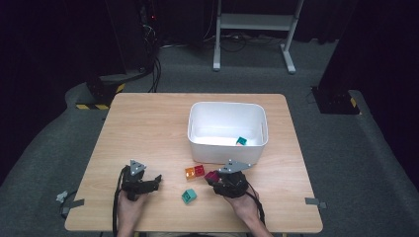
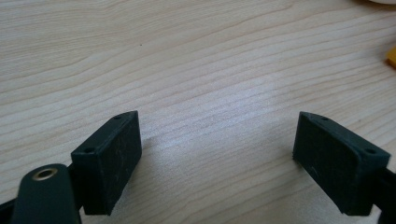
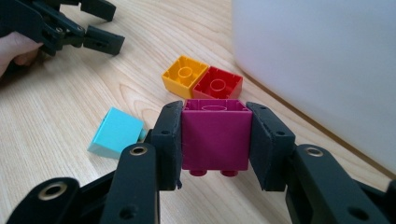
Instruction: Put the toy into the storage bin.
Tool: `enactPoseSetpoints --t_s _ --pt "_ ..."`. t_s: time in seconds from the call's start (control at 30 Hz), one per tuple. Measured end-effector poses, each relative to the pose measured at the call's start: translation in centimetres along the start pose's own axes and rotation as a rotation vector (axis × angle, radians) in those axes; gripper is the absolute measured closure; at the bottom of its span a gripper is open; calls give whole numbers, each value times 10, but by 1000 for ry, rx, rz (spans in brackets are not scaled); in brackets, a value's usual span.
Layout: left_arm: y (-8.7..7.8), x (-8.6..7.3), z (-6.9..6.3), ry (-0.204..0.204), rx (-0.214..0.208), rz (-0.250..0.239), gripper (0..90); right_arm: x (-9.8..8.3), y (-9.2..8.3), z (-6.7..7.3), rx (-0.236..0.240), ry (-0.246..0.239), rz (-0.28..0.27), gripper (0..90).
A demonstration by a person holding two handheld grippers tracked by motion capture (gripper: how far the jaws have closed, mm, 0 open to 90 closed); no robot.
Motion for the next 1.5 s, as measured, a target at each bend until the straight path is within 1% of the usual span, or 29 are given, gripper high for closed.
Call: enactPoseSetpoints --t_s 0.17,0.27,0.4,0.53,0.7,0.8,0.87,0.97,1.1,1.2,1.27,1.37,1.5 --pt "0 0 0 0 0 0 156 3 -3 0 4 -6 -5 592" --pt "0 0 0 0 0 0 155 6 -7 -1 3 -21 -6 592" --pt "0 0 0 0 0 0 155 11 -14 -5 -2 -12 -19 592" --pt "0 0 0 1 -1 1 155 14 -20 -8 -5 -15 -31 592" --pt "0 0 0 0 0 -1 155 15 -25 -12 -6 -18 -35 592" --pt "0 0 0 0 -1 1 155 14 -28 -16 -7 2 -33 592" --pt "0 0 0 -1 -1 0 155 16 -32 -18 -13 -1 -31 593" --pt "0 0 0 0 -1 -1 155 20 -38 -19 -17 -4 -51 592" --pt "0 0 0 0 0 -1 155 24 -41 -21 -13 -7 -56 592" --pt "0 0 0 1 0 0 155 27 -42 -21 7 -2 -47 592" --pt "0 0 0 1 0 0 155 29 -44 -22 8 -4 -47 592" --pt "0 0 0 1 0 0 155 34 -50 -24 17 5 -60 592" --pt "0 0 0 1 0 0 155 43 -61 -28 13 -3 -83 592"
Point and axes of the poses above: each handheld gripper's, and its own axes: y roughly forward along the jaws, x roughly out of its top, z roughly to its left, the point moved 8 cm from there along y, roughly forward along the jaws, and after that the axes turned 12 degrees about -y, right-handed, at the moved point
